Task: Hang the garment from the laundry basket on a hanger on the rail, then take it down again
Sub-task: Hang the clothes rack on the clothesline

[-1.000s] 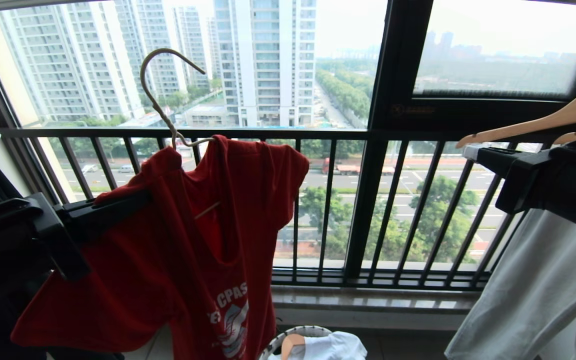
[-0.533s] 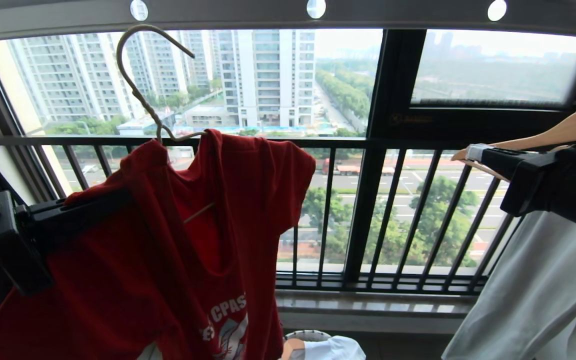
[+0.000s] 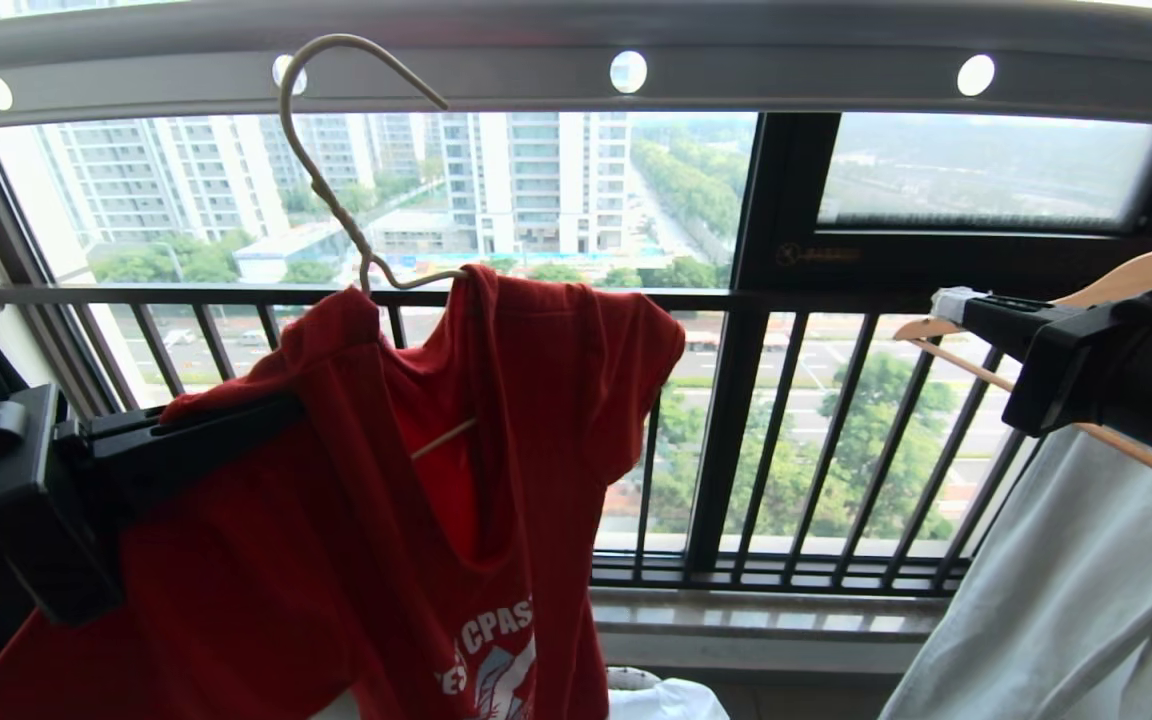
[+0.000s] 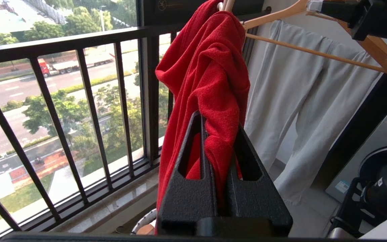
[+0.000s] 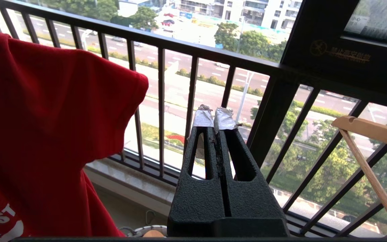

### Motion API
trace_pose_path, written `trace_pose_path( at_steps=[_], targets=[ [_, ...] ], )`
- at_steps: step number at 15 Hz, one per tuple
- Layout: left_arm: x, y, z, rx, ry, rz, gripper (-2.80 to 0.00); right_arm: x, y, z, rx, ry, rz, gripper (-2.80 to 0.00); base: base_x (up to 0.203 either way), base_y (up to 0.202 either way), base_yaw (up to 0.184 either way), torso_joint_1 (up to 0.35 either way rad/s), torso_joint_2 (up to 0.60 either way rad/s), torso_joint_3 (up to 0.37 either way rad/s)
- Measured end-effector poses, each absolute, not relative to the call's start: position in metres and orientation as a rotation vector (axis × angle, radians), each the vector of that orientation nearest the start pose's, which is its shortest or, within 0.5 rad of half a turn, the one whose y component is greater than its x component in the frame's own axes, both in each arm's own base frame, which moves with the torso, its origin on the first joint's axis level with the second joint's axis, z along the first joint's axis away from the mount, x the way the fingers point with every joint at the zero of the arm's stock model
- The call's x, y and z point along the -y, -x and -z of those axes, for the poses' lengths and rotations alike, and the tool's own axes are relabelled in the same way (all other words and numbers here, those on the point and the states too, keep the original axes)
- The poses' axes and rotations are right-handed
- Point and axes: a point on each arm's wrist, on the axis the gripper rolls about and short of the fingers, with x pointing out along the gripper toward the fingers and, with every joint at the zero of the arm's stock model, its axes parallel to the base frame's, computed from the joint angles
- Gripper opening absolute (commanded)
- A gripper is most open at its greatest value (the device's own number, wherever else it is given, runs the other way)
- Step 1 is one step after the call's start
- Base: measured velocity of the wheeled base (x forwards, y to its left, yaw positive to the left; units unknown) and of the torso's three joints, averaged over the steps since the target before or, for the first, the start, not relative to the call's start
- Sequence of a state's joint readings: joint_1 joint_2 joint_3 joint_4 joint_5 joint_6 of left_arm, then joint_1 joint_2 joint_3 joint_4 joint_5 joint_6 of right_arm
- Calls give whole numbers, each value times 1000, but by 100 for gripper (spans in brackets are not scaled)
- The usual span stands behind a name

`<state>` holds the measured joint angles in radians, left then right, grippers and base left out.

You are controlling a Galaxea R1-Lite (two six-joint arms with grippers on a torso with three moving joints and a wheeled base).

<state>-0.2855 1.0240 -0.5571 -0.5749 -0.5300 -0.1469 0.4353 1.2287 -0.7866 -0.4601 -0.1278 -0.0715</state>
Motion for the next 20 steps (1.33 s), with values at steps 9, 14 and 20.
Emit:
trace_pose_path(
  at_steps=[9,14,20],
  targets=[
    [55,-123,-250,15,129,873,-280,-75,-169,-283,55,60,-304,-280,0,0,0,85,-163,-83],
    [56,-123,-250,12,130,875,-280,-75,-167,-284,57,59,-309,-280,0,0,0,43,-88,-43],
    [54,-122,-245,-3,135,839,-280,-72,-161,-289,87,51,-315,-280,0,0,0,0,0,0]
  ],
)
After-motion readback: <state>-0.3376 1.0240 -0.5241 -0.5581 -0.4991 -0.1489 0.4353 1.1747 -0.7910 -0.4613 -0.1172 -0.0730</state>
